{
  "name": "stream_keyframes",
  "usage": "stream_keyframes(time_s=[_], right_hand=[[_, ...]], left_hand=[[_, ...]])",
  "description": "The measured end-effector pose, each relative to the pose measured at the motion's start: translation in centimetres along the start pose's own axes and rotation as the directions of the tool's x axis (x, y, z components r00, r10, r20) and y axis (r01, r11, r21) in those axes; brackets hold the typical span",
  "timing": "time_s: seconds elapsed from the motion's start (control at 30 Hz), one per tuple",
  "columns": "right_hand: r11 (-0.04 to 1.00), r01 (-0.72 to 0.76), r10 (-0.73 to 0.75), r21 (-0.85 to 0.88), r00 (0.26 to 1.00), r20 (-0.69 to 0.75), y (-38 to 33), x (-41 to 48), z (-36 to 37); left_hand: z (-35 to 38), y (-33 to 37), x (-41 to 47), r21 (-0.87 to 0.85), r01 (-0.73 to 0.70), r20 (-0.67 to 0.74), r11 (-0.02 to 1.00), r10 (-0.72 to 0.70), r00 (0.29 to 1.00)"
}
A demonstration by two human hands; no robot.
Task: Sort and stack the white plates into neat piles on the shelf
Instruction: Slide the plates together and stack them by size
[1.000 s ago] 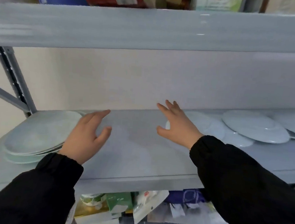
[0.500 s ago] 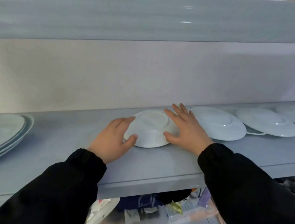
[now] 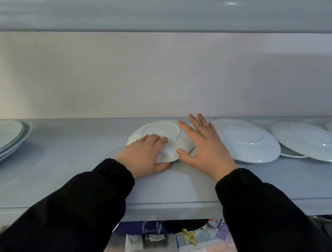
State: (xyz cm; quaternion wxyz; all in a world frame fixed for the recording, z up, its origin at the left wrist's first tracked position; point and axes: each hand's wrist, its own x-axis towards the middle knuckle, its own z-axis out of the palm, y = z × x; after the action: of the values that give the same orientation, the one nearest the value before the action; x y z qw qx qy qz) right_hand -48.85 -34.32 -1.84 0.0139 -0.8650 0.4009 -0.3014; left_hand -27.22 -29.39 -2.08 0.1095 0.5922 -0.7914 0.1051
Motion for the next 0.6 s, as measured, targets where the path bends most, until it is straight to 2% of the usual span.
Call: stream_keyframes(time_s=[0.17, 0.27, 0.33, 0.4, 0.47, 0.53, 0.6], right_hand=[[1.000, 0.005, -0.005, -0.004, 0.999, -0.032, -0.1, -0.1, 0.2], [1.000, -0.018, 0.018, 0.004, 0.999, -0.039, -0.5, 0.0, 0.4], [1.000, -0.026, 0.026, -0.010, 0.999, -0.043, -0.9, 0.1, 0.7], [0.999, -0.037, 0.036, -0.021, 0.998, -0.046, -1.2, 0.2, 0.8], [0.998, -0.066, 0.065, -0.019, 0.997, -0.051, -1.7, 0.4, 1.0], [0.996, -0.092, 0.091, -0.019, 0.994, -0.059, -2.3, 0.6, 1.4], [0.994, -0.107, 0.105, -0.038, 0.992, -0.065, -3.1, 0.9, 2.0]], left_hand=[[-0.9, -2.8, -1.3, 0.198, 0.008, 0.012, 0.980, -0.010, 1.000], [-2.4, -5.9, -2.3, 0.188, 0.090, -0.096, 0.978, -0.073, 0.993], [-3.6, -8.3, -2.7, 0.043, 0.259, -0.222, 0.965, -0.243, 0.944], [-4.6, -10.6, -3.7, -0.199, 0.394, -0.255, 0.897, -0.435, 0.863], [-4.7, -12.0, -5.0, -0.443, 0.420, -0.316, 0.792, -0.577, 0.753], [-4.7, -12.8, -5.9, -0.674, 0.406, -0.292, 0.617, -0.727, 0.621], [-4.1, -13.7, -6.2, -0.822, 0.407, -0.133, 0.398, -0.830, 0.542]])
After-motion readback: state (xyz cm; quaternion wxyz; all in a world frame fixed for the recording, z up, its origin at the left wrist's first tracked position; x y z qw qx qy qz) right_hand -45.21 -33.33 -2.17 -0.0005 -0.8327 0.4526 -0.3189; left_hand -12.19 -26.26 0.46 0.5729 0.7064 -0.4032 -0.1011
